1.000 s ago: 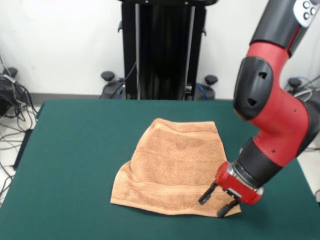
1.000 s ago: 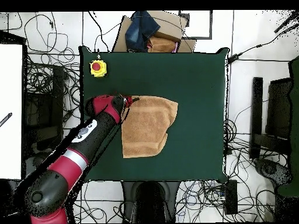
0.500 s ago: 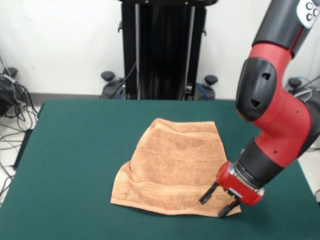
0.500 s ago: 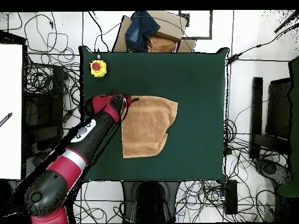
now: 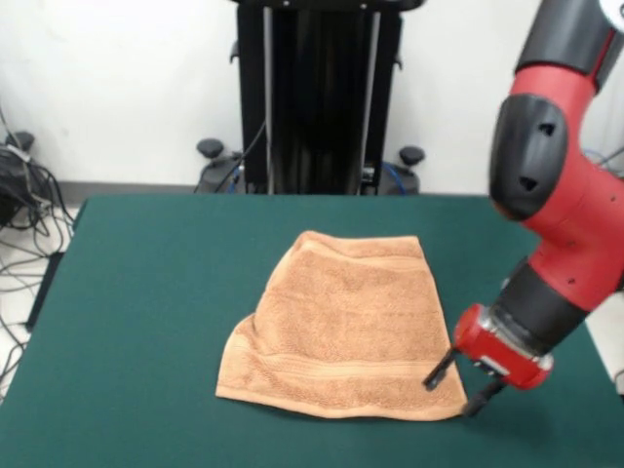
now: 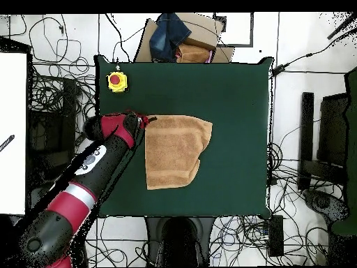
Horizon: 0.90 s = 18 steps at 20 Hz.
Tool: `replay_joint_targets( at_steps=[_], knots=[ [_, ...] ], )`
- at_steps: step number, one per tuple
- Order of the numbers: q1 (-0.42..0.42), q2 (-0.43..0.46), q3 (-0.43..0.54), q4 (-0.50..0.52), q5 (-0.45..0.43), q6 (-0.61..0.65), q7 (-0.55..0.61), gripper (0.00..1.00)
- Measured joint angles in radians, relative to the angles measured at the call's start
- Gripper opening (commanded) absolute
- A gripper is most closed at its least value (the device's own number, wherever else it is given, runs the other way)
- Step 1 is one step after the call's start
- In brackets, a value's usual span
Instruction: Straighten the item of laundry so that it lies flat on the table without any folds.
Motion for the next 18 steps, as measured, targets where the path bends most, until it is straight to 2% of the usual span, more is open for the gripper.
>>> replay_joint_targets(
  at_steps=[8, 15, 18],
  knots=[
    [0.033, -0.021, -0.016, -0.022, 0.0, 0.095, 0.0, 1.0],
    [0.023, 0.061, -0.103, -0.115, 0.001, 0.164, 0.02, 1.0],
    [-0.005, 0.139, -0.208, -0.204, 0.007, 0.215, 0.079, 1.0]
  ],
)
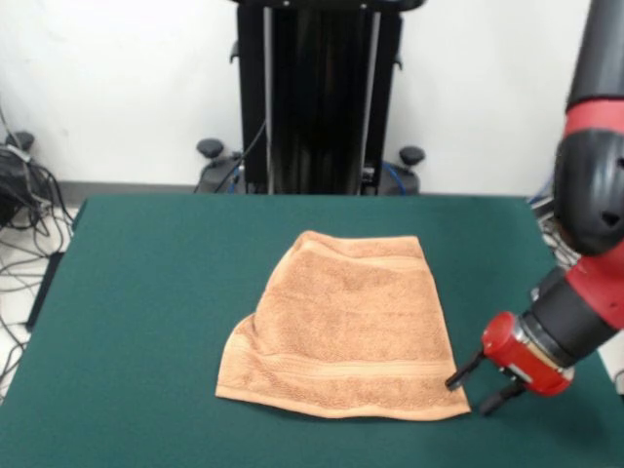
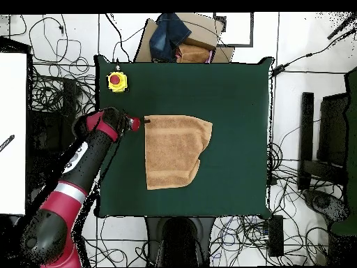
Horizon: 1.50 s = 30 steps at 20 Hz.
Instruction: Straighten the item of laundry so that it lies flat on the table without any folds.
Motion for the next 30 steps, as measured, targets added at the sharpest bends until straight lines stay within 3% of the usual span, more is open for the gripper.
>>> replay_joint_targets(
  at_steps=[4, 13, 30],
  knots=[
    [-0.021, 0.04, -0.102, -0.073, 0.003, 0.088, 0.085, 1.0],
    [-0.058, 0.079, -0.217, -0.168, 0.004, 0.195, 0.227, 1.0],
    [-0.062, 0.09, -0.248, -0.191, -0.02, 0.214, 0.24, 1.0]
  ],
)
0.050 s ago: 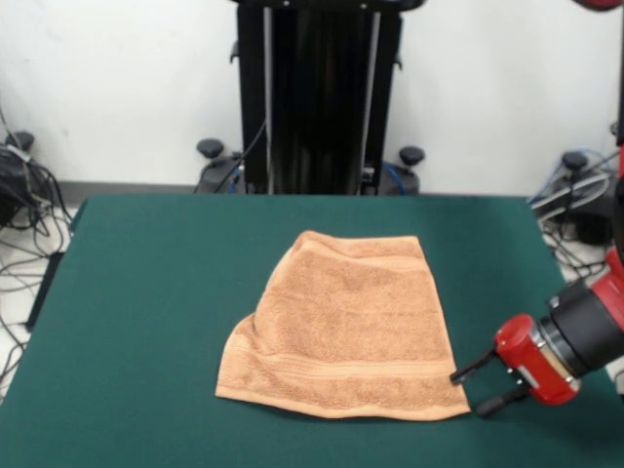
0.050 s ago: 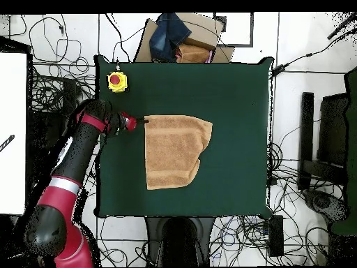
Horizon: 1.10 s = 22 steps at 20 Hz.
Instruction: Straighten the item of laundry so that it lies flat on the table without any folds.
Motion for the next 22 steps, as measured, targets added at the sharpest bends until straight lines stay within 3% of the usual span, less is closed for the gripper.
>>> replay_joint_targets(
  at_steps=[16, 22],
  knots=[
    [0.023, 0.014, 0.01, 0.02, -0.136, -0.054, 0.0, 1.0],
    [0.023, 0.014, 0.01, 0.02, -0.142, -0.055, 0.0, 1.0]
  ],
)
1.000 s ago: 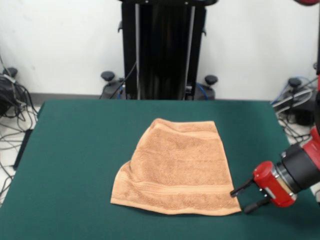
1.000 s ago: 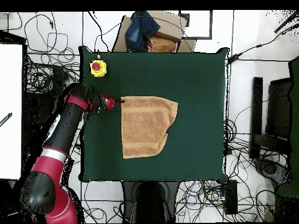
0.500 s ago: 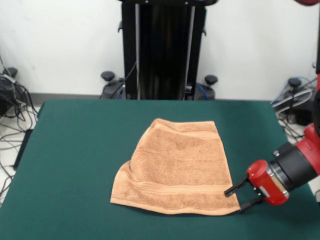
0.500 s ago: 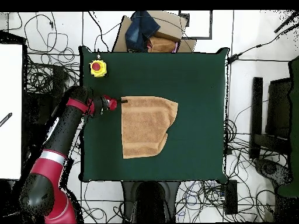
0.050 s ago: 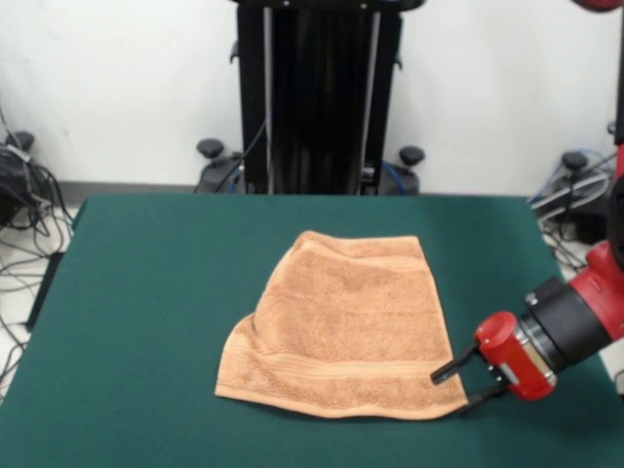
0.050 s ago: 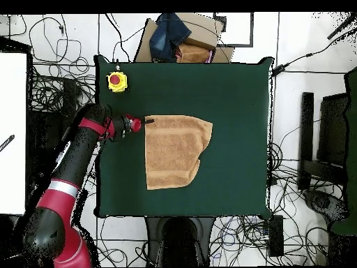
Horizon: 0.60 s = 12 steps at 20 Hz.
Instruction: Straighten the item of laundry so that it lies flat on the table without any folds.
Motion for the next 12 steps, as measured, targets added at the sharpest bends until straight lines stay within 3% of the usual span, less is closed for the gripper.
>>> replay_joint_targets(
  at_steps=[12],
  knots=[
    [0.007, 0.002, 0.0, 0.015, -0.005, -0.019, 0.0, 1.0]
  ],
)
